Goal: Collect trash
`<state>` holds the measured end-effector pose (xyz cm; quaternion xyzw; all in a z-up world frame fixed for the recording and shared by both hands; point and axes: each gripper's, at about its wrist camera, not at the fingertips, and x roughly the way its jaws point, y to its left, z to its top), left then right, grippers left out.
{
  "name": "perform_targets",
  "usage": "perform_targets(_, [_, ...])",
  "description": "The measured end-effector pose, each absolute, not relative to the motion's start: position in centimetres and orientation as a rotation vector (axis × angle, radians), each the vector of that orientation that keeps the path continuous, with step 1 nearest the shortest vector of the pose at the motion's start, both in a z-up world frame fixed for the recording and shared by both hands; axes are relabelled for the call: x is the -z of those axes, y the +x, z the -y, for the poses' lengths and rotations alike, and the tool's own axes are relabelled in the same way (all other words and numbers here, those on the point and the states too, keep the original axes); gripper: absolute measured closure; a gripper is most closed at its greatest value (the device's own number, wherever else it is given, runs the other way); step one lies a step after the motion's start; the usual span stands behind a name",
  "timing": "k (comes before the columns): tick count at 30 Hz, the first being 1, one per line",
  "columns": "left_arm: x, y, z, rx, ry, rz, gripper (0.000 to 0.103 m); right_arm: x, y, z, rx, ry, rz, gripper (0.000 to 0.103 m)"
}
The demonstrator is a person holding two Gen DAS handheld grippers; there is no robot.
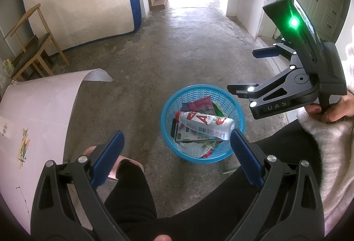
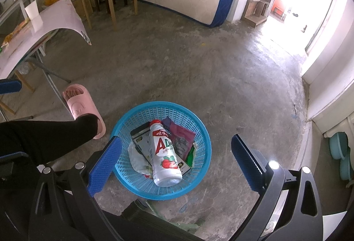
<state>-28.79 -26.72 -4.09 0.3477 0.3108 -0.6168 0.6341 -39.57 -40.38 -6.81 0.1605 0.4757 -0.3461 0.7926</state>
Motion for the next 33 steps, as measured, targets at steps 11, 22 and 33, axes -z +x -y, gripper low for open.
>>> perform_targets(11, [4.05, -28.66, 26.77, 1.410, 0.795, -0.711, 0.011, 6.58, -39.53, 40.34, 0.740, 0.344, -1.022, 0.007])
perform_targets(22, [3.99, -28.47, 26.97, 1.411, 0.795, -0.712, 0.011, 6.55, -39.54, 40.59, 0.739, 0.346, -1.025, 0.007])
perform_targets(33, [4.02, -28.56, 26.92, 1.412, 0.796, -0.706, 0.011, 6.53, -39.54, 40.46, 0.739, 0.347, -1.026, 0.007])
